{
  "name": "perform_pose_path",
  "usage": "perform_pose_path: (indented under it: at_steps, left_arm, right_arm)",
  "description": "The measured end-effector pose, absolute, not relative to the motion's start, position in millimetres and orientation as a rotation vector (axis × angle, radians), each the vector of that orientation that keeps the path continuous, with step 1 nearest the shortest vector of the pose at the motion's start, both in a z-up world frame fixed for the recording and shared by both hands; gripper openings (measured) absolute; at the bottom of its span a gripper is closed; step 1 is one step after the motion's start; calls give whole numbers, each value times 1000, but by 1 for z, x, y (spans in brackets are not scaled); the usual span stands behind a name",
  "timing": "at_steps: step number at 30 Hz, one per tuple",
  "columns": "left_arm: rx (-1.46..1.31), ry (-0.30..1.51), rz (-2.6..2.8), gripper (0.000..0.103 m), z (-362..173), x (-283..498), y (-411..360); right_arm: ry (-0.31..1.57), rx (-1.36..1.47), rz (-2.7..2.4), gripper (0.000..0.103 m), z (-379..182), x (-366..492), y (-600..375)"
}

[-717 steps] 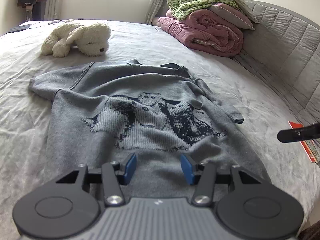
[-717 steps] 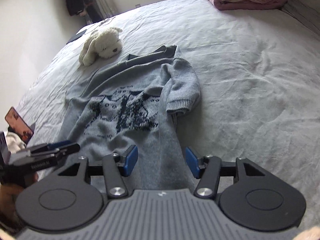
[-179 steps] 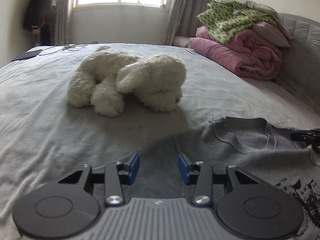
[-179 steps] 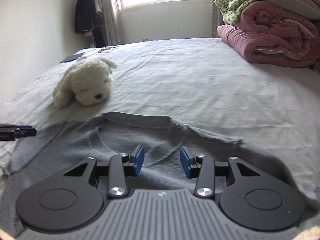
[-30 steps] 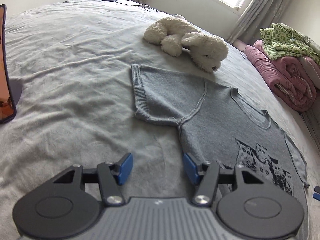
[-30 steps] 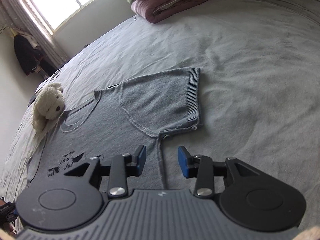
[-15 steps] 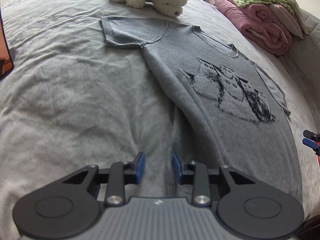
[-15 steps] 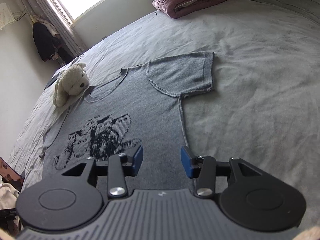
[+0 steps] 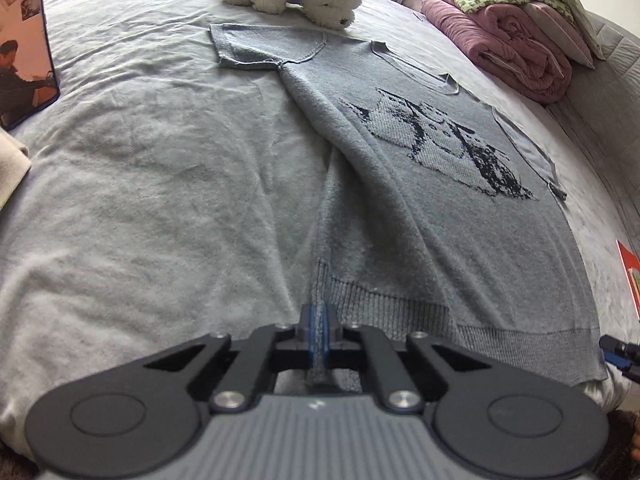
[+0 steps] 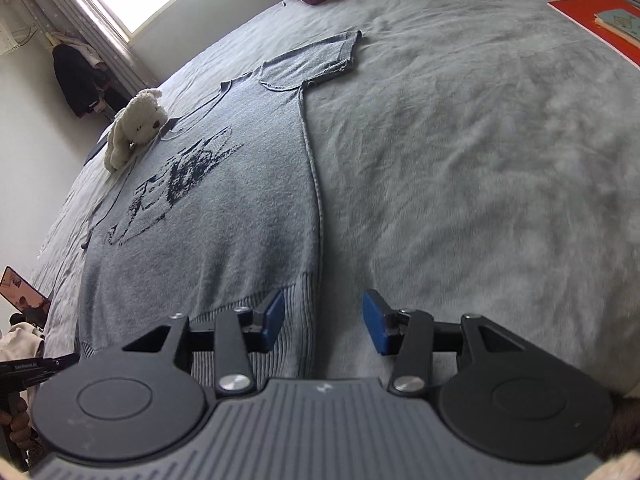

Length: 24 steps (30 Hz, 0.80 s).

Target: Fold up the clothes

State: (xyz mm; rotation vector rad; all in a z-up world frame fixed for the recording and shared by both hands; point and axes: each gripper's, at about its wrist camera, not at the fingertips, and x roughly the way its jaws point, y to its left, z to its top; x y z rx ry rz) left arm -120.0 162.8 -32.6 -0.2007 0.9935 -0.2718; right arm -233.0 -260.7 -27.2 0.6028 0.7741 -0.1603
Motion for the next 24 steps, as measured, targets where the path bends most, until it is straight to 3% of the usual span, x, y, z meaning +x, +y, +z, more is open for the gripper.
perform_pose_path:
  at_steps: [2,4,5,11,21,24]
  left_arm:
    - [-220,968,-252,3,-29,-129,165]
    - [-237,935,-233,2,-22,-140,167]
    - [-243,914,-224,2,-16,-146,168]
    - [-280,795,-182,2,15,-181,185]
    - [-318,937,-170,4,-33,-166,193]
    - [-305,932,-175,13,-29,-165,196]
  right_arm:
    - [775,565,-167,33,-27,-238,-251]
    - [781,522,-170,6,-26,-240,-243]
    - [779,505,-168,4,-24,-241,-240]
    - [710,460,-206,3,-4,-253,-236]
    - [784,475,-235,3,-30,-247,-239]
    - [789,419,-225,5,-21,-248,-235]
